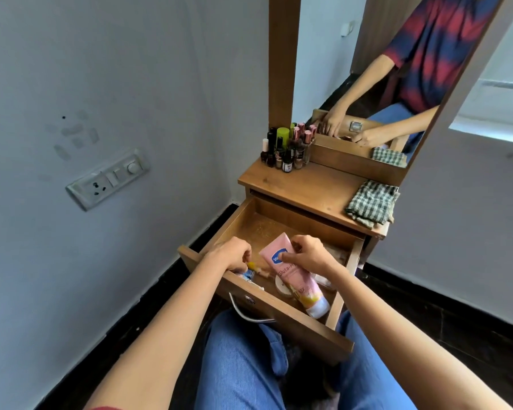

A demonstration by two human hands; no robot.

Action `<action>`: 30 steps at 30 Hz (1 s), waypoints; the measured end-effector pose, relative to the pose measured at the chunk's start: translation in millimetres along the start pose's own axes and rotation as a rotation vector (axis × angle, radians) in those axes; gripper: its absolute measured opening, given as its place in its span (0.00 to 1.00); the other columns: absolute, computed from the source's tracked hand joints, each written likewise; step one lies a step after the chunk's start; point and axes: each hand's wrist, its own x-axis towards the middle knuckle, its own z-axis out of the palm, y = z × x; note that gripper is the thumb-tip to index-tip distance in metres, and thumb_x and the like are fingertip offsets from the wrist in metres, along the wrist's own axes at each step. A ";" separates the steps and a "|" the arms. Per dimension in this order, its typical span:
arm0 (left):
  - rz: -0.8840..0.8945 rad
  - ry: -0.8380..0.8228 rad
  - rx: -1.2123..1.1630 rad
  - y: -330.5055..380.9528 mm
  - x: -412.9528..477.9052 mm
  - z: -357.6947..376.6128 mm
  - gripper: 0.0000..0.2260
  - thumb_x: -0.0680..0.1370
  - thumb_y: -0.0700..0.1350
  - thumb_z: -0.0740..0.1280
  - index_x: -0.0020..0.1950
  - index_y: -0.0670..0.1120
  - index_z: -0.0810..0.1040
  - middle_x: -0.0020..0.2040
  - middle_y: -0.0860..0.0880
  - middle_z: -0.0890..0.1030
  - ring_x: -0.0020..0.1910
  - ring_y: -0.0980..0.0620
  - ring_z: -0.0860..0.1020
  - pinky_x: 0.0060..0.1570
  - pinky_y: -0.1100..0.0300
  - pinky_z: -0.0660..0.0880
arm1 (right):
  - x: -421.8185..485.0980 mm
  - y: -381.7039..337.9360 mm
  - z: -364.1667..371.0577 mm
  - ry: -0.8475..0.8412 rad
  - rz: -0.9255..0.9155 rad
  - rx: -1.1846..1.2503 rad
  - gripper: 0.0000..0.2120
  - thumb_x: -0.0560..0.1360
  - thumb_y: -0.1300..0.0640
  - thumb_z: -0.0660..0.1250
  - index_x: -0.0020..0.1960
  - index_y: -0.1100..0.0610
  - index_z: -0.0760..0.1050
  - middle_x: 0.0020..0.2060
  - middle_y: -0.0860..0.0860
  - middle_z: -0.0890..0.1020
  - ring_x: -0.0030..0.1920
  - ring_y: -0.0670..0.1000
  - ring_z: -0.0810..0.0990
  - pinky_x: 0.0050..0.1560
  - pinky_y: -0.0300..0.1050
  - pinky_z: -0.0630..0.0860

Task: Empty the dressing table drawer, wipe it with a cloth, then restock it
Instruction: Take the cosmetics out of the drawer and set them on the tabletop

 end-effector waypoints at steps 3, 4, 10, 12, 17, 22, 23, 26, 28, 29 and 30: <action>-0.003 0.023 -0.043 1.9 2.7 0.2 0.10 0.72 0.42 0.72 0.51 0.50 0.79 0.49 0.50 0.81 0.48 0.51 0.80 0.51 0.51 0.80 | -3.3 6.0 -10.5 0.064 0.017 0.154 0.11 0.71 0.52 0.74 0.49 0.57 0.78 0.45 0.52 0.84 0.41 0.46 0.83 0.38 0.40 0.80; 0.008 0.040 -0.045 2.9 3.4 -0.3 0.09 0.72 0.42 0.72 0.51 0.50 0.79 0.49 0.51 0.81 0.49 0.51 0.80 0.52 0.52 0.79 | -5.2 5.4 -15.3 0.096 0.007 0.222 0.11 0.71 0.53 0.74 0.50 0.57 0.78 0.45 0.52 0.84 0.41 0.45 0.84 0.38 0.40 0.81; 0.038 0.122 -0.141 10.3 10.4 -9.6 0.07 0.74 0.41 0.70 0.51 0.48 0.79 0.50 0.51 0.81 0.49 0.54 0.79 0.52 0.57 0.77 | 5.0 -22.7 -73.7 0.492 -0.223 0.512 0.13 0.72 0.50 0.73 0.49 0.59 0.80 0.42 0.54 0.85 0.42 0.55 0.85 0.40 0.54 0.80; 0.049 0.120 -0.141 14.4 12.3 -11.5 0.08 0.74 0.41 0.69 0.52 0.48 0.79 0.50 0.51 0.80 0.50 0.54 0.78 0.52 0.60 0.76 | 11.6 -38.9 -97.9 0.612 -0.297 0.550 0.15 0.71 0.48 0.72 0.49 0.59 0.79 0.42 0.56 0.84 0.41 0.57 0.82 0.40 0.55 0.79; 0.084 0.072 -0.127 18.5 14.8 -2.6 0.11 0.72 0.38 0.71 0.53 0.45 0.79 0.51 0.49 0.80 0.50 0.52 0.78 0.49 0.61 0.76 | 32.5 -70.5 -132.8 0.794 -0.352 0.507 0.14 0.73 0.55 0.71 0.45 0.66 0.73 0.36 0.53 0.78 0.34 0.41 0.73 0.34 0.39 0.73; 0.087 0.114 -0.162 14.8 18.4 3.6 0.09 0.73 0.40 0.72 0.52 0.45 0.80 0.50 0.49 0.80 0.49 0.54 0.78 0.48 0.63 0.75 | 52.6 -62.5 -125.4 0.763 -0.264 0.448 0.10 0.75 0.60 0.70 0.44 0.62 0.69 0.37 0.48 0.77 0.37 0.42 0.76 0.33 0.32 0.74; 0.084 0.135 -0.179 14.8 18.7 3.5 0.08 0.73 0.41 0.72 0.52 0.46 0.80 0.50 0.50 0.80 0.48 0.54 0.78 0.48 0.63 0.75 | 54.8 -58.3 -122.7 0.752 -0.255 0.448 0.09 0.75 0.59 0.70 0.45 0.60 0.69 0.39 0.47 0.78 0.39 0.44 0.77 0.35 0.33 0.75; 0.072 0.206 -0.238 14.2 21.0 0.8 0.07 0.74 0.42 0.71 0.51 0.47 0.79 0.49 0.51 0.80 0.48 0.54 0.78 0.49 0.61 0.76 | 57.3 -46.8 -113.1 0.680 -0.223 0.445 0.14 0.74 0.59 0.71 0.57 0.58 0.72 0.48 0.47 0.80 0.44 0.41 0.79 0.40 0.29 0.76; 0.072 0.243 -0.262 14.1 23.0 -1.9 0.06 0.74 0.43 0.71 0.51 0.48 0.79 0.48 0.51 0.80 0.48 0.54 0.78 0.50 0.59 0.77 | 59.3 -39.8 -103.5 0.640 -0.202 0.409 0.20 0.72 0.59 0.73 0.61 0.58 0.71 0.52 0.50 0.81 0.47 0.44 0.80 0.44 0.33 0.78; 0.071 0.261 -0.267 13.9 24.8 -3.0 0.06 0.74 0.43 0.71 0.50 0.49 0.79 0.48 0.51 0.80 0.48 0.54 0.79 0.51 0.58 0.77 | 61.2 -36.9 -98.4 0.641 -0.199 0.389 0.21 0.71 0.59 0.73 0.61 0.57 0.71 0.53 0.51 0.81 0.49 0.47 0.80 0.47 0.39 0.79; 0.070 0.281 -0.271 14.0 26.2 -3.6 0.06 0.74 0.44 0.71 0.50 0.49 0.80 0.48 0.51 0.81 0.48 0.54 0.79 0.52 0.57 0.78 | 63.3 -35.0 -93.7 0.651 -0.199 0.371 0.21 0.71 0.58 0.74 0.61 0.56 0.71 0.53 0.52 0.81 0.50 0.49 0.80 0.50 0.45 0.80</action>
